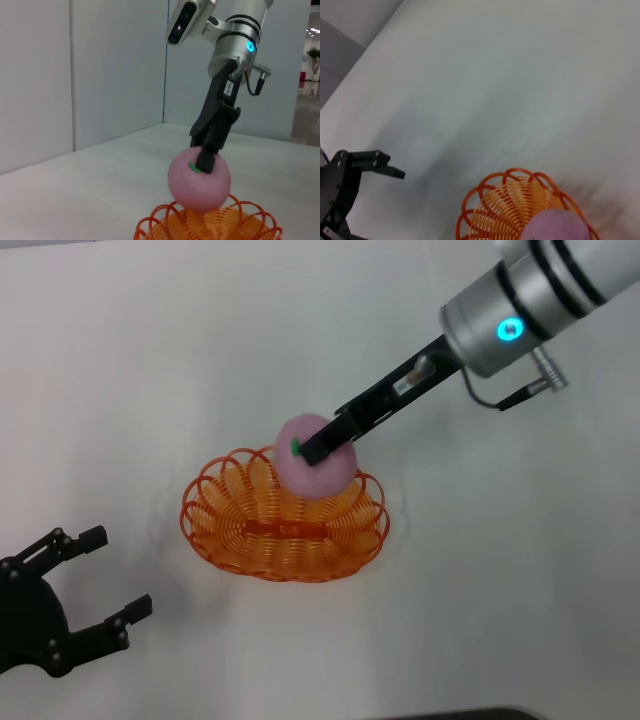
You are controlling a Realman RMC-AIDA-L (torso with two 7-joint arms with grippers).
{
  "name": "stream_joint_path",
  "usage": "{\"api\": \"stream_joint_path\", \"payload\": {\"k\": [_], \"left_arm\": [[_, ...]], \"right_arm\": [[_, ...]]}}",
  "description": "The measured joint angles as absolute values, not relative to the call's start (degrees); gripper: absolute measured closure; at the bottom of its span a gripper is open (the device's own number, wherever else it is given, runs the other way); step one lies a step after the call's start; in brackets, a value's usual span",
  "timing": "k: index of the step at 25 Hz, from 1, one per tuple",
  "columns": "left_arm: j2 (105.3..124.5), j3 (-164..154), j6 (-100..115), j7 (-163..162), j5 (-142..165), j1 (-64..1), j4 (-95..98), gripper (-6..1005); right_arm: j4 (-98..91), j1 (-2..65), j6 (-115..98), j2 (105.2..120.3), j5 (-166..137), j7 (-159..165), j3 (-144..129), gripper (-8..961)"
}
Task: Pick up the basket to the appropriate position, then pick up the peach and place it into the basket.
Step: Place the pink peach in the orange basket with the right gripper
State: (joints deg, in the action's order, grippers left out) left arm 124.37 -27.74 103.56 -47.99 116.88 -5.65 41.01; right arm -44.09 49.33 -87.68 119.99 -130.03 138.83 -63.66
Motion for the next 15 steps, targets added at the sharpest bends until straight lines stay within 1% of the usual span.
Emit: {"api": "stream_joint_path", "payload": {"k": [9, 15], "left_arm": [[124.28, -27.22, 103.28, -47.99, 116.92, -5.83, 40.48, 124], [124.2, -27.25, 103.16, -47.99, 116.92, -6.06, 39.93, 124]], "right_arm": [[-41.0, 50.86, -86.15, 120.06, -129.1, 136.73, -65.96, 644], [-40.91, 50.44, -85.93, 120.01, -127.51, 135.76, -66.0, 433]]}}
